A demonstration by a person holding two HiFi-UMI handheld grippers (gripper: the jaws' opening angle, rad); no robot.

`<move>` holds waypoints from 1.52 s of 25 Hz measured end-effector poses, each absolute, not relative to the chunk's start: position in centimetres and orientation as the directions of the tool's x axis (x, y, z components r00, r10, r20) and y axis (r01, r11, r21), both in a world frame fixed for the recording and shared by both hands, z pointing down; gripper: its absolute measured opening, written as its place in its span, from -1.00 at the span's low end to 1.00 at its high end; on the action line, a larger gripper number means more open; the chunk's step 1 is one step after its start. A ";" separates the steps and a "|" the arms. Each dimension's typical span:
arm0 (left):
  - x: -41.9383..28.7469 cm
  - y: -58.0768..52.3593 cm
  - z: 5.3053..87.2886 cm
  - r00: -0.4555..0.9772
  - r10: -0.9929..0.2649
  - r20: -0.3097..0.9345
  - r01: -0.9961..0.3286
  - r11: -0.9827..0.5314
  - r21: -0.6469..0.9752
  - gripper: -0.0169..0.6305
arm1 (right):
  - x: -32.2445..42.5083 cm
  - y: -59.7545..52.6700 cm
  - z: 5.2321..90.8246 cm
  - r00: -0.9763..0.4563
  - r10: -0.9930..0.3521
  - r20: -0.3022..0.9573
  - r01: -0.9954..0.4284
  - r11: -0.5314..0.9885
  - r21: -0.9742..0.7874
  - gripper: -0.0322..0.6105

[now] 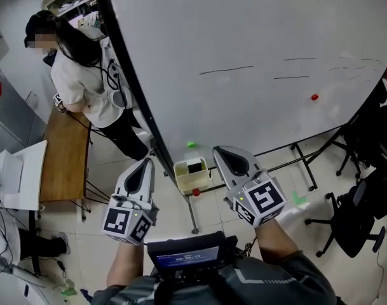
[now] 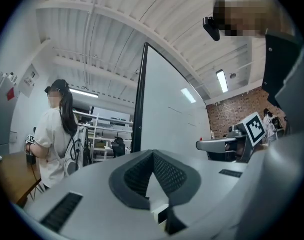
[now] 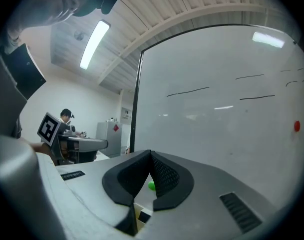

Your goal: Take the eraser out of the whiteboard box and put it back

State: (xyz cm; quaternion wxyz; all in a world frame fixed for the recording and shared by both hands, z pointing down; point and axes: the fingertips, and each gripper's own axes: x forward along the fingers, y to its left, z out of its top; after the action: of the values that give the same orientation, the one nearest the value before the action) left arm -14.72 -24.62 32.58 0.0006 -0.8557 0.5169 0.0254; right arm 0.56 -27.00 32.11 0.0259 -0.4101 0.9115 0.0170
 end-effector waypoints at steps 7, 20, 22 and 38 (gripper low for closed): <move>-10.0 -21.8 32.5 0.430 -0.902 -0.045 -0.902 -0.431 0.025 -0.84 | 4.3 -24.9 31.0 -0.719 -0.690 -0.084 -0.693 0.721 0.005 -0.84; -10.3 -12.2 32.7 0.480 -0.875 -0.060 -0.874 -0.483 0.052 -0.84 | 4.5 -14.8 29.6 -0.659 -0.749 -0.073 -0.752 0.657 0.047 -0.84; -10.3 -10.9 33.1 0.488 -0.871 -0.055 -0.869 -0.490 0.065 -0.84 | 4.3 -13.3 29.7 -0.651 -0.756 -0.067 -0.759 0.650 0.047 -0.84; -9.7 -7.9 31.5 0.457 -0.886 -0.081 -0.887 -0.461 0.039 -0.85 | 7.3 -10.4 29.6 -0.627 -0.775 -0.081 -0.779 0.627 0.025 -0.84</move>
State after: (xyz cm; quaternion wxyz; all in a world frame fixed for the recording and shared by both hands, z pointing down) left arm -9.72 -7.87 31.54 0.0043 -0.8535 0.5191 0.0449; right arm 7.31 -10.40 29.63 0.0313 -0.4309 0.9014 0.0286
